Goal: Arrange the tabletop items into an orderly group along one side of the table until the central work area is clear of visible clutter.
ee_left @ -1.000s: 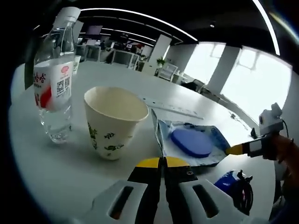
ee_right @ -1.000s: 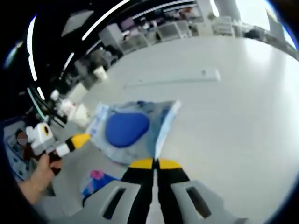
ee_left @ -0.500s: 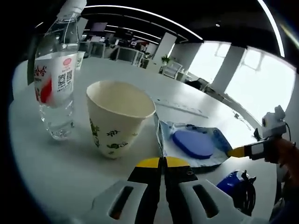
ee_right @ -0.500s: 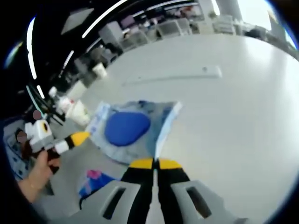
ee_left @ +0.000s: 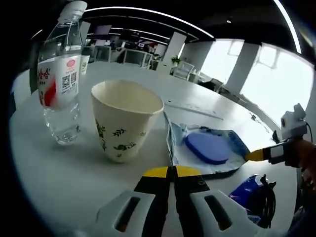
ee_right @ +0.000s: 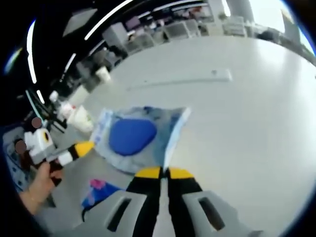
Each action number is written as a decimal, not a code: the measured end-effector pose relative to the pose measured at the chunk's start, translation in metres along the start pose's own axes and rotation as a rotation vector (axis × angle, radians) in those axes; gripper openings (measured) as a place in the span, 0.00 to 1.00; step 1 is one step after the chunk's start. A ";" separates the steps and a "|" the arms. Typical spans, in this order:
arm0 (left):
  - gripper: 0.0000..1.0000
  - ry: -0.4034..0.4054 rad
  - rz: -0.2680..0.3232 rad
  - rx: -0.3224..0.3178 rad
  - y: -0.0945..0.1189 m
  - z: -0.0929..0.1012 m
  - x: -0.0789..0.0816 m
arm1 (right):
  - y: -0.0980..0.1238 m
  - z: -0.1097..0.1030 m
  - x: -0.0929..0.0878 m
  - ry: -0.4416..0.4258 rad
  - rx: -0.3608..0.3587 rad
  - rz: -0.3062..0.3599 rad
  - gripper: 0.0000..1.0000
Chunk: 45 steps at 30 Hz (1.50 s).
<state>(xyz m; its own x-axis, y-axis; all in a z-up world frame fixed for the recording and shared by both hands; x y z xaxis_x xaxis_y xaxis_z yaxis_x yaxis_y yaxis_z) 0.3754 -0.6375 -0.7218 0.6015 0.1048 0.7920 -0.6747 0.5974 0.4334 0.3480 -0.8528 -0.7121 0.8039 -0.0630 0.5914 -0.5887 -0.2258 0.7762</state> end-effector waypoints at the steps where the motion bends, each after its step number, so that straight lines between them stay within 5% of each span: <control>1: 0.02 -0.002 0.003 0.003 0.000 0.000 0.000 | 0.000 0.000 0.000 -0.001 0.001 -0.002 0.01; 8: 0.05 -0.032 0.009 0.016 0.002 0.000 0.001 | -0.001 0.003 -0.001 0.012 -0.015 -0.007 0.06; 12: 0.15 -0.050 0.012 0.044 0.005 -0.004 0.002 | 0.000 0.005 -0.001 0.024 -0.031 -0.005 0.11; 25: 0.43 -0.114 0.023 0.001 0.016 0.007 0.010 | 0.015 0.010 0.008 -0.014 -0.069 0.062 0.51; 34: 0.58 -0.214 0.072 -0.043 0.027 0.018 0.026 | 0.032 0.008 0.005 0.002 -0.053 0.098 0.67; 45: 0.80 -0.274 0.063 -0.089 0.042 0.032 0.029 | 0.055 -0.001 -0.006 0.037 -0.019 0.137 0.83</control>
<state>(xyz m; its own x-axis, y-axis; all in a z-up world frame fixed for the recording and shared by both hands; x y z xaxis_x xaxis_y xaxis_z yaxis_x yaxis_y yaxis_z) 0.3509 -0.6345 -0.6665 0.4137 -0.0675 0.9079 -0.6594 0.6654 0.3499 0.3112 -0.8637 -0.6727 0.7126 -0.0555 0.6993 -0.6942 -0.1996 0.6915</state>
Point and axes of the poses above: the point that each gripper's makers call its tool centre point, and the gripper's own axes: y roughly backward along the fingers, z roughly to its right, x roughly out of its top, the point moved 3 cm from there along y, roughly backward along the fingers, and after that the axes turned 10 degrees about -x, right-handed, at the moved point
